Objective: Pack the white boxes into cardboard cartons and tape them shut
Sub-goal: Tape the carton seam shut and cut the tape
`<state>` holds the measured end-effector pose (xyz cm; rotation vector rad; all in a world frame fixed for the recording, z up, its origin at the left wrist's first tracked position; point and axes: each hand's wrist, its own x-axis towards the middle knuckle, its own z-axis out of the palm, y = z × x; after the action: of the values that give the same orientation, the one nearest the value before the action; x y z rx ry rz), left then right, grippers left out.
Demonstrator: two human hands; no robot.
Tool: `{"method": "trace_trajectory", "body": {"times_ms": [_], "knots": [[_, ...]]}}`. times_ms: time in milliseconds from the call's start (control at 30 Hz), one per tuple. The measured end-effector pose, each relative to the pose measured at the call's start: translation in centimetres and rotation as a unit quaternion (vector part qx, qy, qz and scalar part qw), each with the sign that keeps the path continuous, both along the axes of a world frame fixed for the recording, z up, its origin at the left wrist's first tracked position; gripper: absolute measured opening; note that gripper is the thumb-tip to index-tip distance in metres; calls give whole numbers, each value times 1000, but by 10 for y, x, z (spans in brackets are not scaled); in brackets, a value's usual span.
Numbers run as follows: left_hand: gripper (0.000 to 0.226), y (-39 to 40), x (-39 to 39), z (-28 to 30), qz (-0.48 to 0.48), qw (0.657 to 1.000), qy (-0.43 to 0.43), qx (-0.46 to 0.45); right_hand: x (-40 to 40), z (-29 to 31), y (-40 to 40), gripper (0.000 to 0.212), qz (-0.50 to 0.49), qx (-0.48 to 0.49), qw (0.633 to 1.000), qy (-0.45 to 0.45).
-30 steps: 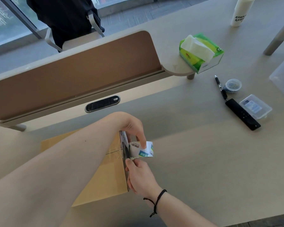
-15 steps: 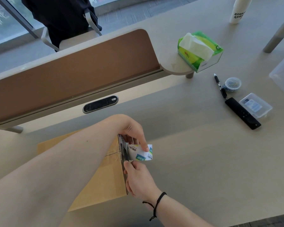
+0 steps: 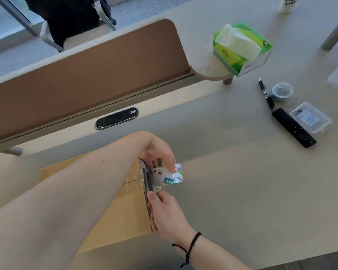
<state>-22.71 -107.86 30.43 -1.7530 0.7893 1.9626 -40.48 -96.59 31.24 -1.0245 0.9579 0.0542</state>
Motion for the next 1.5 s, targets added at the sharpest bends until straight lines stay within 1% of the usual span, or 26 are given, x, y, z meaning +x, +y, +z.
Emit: {"method": "trace_trajectory", "body": {"times_ms": [33,67,133,233,300,500,700,867,1033,1200,1367,1500], "knots": [[37,0,0,0,4,1000,1,-12,-1,1,0,35,-1,1,1000,-3],[32,1,0,0,10,1000,4,-24,-1,0,0,35,-2,2,1000,-5],[30,3,-2,1,22,999,15,-40,0,-1,1,35,-6,5,1000,-9],[36,7,-6,-2,34,998,22,-52,1,-3,3,35,-10,11,1000,-5],[40,8,-10,-5,23,998,17,-54,1,-4,4,35,-10,12,1000,-2],[39,4,-9,-8,27,998,19,-49,2,-8,6,36,-13,-1,1000,5],[35,2,-9,-9,64,996,38,-49,-1,-4,5,34,-30,27,999,-9],[38,-1,-10,-5,78,995,53,-39,1,2,3,34,-44,35,998,-23],[46,-3,-14,-1,71,995,54,-46,7,-5,3,35,-38,9,999,16],[35,-2,-12,4,74,994,50,-67,0,-5,5,34,-17,-8,1000,21],[35,1,-12,5,97,990,51,-94,-13,2,11,32,-5,10,1000,21],[34,1,-15,5,92,989,49,-106,-27,5,18,33,6,11,1000,19]]}}
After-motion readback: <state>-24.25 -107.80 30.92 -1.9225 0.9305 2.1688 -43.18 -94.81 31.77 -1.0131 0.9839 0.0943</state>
